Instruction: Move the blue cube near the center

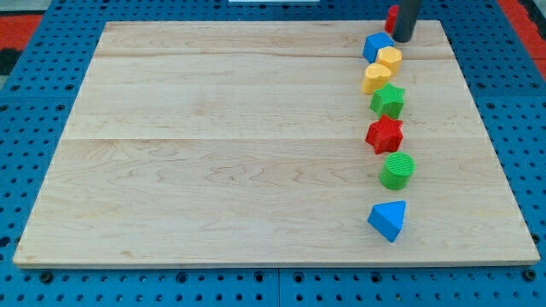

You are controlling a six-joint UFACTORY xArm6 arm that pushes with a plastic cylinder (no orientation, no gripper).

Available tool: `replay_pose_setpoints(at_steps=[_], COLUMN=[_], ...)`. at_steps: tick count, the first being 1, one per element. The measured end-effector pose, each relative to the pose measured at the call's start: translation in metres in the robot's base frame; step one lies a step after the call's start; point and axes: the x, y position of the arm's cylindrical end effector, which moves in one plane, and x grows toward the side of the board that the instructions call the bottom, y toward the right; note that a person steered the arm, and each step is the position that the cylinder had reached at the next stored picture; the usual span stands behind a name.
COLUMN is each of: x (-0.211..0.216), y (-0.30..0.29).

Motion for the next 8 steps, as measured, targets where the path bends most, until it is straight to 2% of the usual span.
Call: replay_pose_setpoints(at_steps=[1,3,8], x=[0.033,0.039,0.039], y=[0.009,-0.093,-0.056])
